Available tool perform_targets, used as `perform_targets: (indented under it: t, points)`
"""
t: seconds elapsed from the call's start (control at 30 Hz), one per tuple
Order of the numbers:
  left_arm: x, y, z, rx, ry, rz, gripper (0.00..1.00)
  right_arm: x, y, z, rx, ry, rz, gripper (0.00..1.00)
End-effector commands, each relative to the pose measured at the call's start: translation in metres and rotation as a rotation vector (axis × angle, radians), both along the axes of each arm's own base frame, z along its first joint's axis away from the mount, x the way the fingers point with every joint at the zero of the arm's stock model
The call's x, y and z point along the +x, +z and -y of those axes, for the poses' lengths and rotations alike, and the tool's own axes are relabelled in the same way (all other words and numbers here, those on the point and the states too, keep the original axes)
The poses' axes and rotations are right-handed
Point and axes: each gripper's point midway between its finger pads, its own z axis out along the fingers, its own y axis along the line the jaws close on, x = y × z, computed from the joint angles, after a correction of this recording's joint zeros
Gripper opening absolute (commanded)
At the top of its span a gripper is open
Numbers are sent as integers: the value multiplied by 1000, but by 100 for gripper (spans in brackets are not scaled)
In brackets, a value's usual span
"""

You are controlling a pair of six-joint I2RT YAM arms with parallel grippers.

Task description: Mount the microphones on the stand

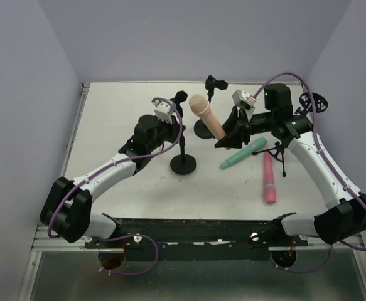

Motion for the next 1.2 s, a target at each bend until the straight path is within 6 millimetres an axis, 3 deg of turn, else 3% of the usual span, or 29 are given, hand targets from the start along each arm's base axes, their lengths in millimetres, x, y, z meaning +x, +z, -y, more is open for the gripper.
perform_targets:
  t: [0.0,0.2,0.53,0.73,1.03,1.17]
  points:
    - [-8,39,-1,52,104,303,0,3,-4,-1,14,17,-13,18]
    - [-26,43,-15,61,196,413,0,5,-6,-1,11,16,-17,18]
    - [-47,20,8,119,-4,454,0,6,-10,-1,9,14,-18,18]
    - [-47,16,2,79,22,401,31,6,-10,-1,10,17,-20,18]
    - [-46,20,-7,5,0,324,42,5,-10,-1,11,20,-21,18]
    - [-50,22,-16,2,17,311,53,5,-10,-1,13,20,-17,18]
